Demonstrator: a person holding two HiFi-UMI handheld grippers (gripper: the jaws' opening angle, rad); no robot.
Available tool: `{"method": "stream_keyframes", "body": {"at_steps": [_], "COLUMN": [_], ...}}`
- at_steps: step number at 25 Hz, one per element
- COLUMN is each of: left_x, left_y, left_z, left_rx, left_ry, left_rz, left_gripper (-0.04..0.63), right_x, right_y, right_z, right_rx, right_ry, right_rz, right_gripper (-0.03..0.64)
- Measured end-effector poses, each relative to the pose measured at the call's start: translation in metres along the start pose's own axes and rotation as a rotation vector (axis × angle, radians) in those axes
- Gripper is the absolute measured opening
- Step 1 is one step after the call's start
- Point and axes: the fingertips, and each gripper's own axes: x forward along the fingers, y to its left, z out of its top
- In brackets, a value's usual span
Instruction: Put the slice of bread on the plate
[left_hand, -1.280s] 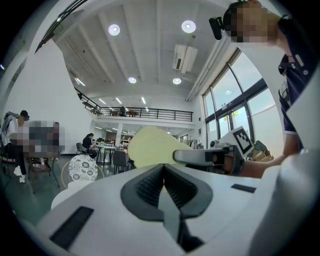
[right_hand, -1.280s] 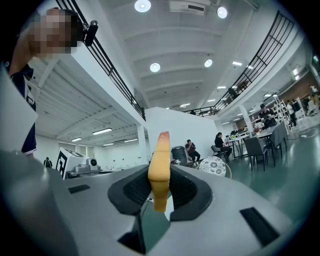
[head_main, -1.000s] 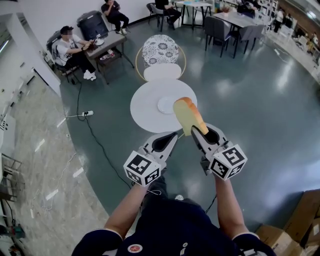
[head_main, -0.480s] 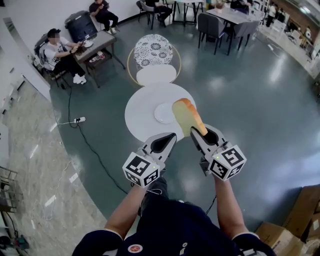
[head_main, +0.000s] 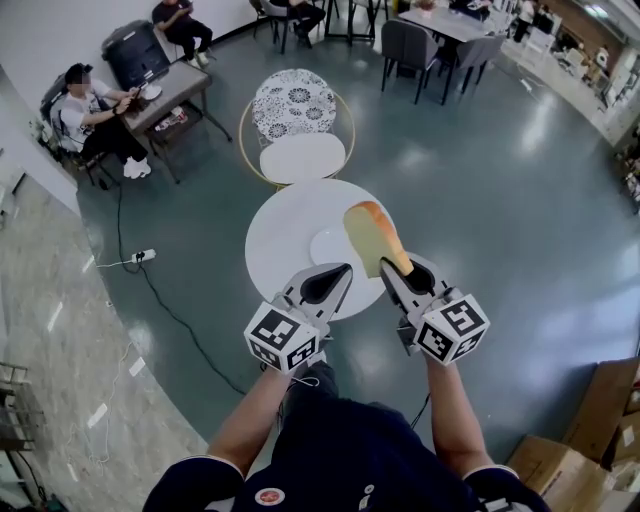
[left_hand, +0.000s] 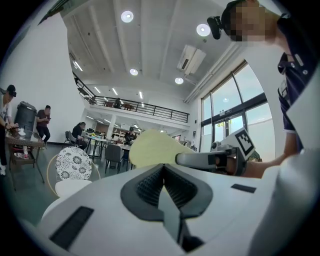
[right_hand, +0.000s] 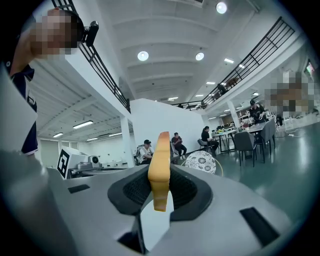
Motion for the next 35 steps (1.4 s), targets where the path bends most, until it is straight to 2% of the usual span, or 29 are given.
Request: {"method": "stream_keyframes", "body": {"at_steps": [9,16,24,35], "left_x": [0.007,0.003,0.003,0.004], "left_y": [0.078,0.112,0.130,0.131], "left_z": [0.016,0.019,0.017,0.025], "left_rx": [0.004,-0.011,-0.032,0.001], "left_ry": [0.028,0.033,0.031,0.029], "left_rz": [-0.034,-0.047,-0.013,0.089], "left_gripper": [0.008,0.008,0.008,0.008], "right_x": [0.074,0.111,0.126,0.133], "right_y": [-0.013,-0.012,-0.014,-0.015], "right_z": [0.011,0.013,0.010,0.019], "right_rx": [0.006,0.012,0.018,0.019], "right_ry": [0.004,0.008,0.032,0.002], "right_rz": [-0.079,-0.090,-0.068,0.040], "right_gripper": [0.089,0.089,0.089,0.089]}}
